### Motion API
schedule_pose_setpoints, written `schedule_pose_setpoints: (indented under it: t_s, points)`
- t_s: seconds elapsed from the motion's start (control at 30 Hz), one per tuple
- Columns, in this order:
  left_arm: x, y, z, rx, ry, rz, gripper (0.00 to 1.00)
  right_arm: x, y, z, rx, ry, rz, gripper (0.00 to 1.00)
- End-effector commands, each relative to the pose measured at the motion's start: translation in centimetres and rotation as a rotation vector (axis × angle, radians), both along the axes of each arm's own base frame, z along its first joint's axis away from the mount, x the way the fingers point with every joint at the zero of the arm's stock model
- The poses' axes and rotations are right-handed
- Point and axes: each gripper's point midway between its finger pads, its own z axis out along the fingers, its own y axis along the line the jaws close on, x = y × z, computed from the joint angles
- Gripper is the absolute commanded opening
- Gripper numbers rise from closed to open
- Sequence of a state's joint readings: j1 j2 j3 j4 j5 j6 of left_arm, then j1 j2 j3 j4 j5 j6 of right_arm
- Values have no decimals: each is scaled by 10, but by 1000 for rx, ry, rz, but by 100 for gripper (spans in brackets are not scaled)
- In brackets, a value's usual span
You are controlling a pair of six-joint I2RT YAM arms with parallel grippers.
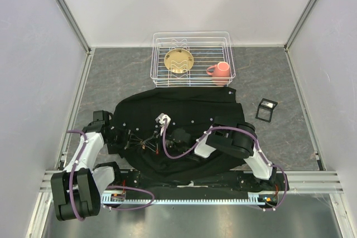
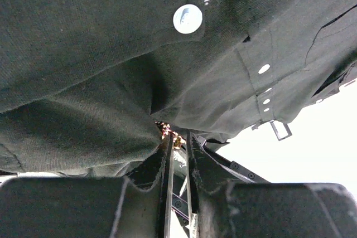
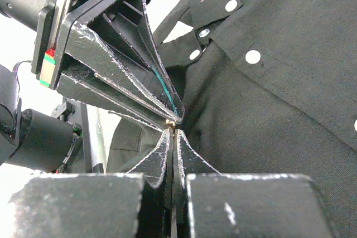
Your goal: Remove the brooch from the garment
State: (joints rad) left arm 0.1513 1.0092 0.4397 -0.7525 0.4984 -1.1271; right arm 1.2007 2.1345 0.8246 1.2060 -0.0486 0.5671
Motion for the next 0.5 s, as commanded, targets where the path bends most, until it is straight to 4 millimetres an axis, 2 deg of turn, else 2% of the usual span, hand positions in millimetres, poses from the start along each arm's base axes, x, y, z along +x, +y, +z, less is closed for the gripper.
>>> schedule_pose_setpoints:
  t_s: [0.0, 0.03, 0.3, 0.47]
  points:
    - [8, 3, -3, 9, -23, 35, 17, -25, 14, 64, 236, -88, 127, 0]
    - [7, 3, -5, 10, -18, 37, 12, -24, 13, 66, 240, -93, 119, 0]
    - [-1, 7, -9, 40, 2, 26, 8, -16, 2, 78, 255, -116, 57, 0]
    - [-5, 8, -10, 50, 4, 23, 2, -13, 0, 90, 282, -119, 37, 0]
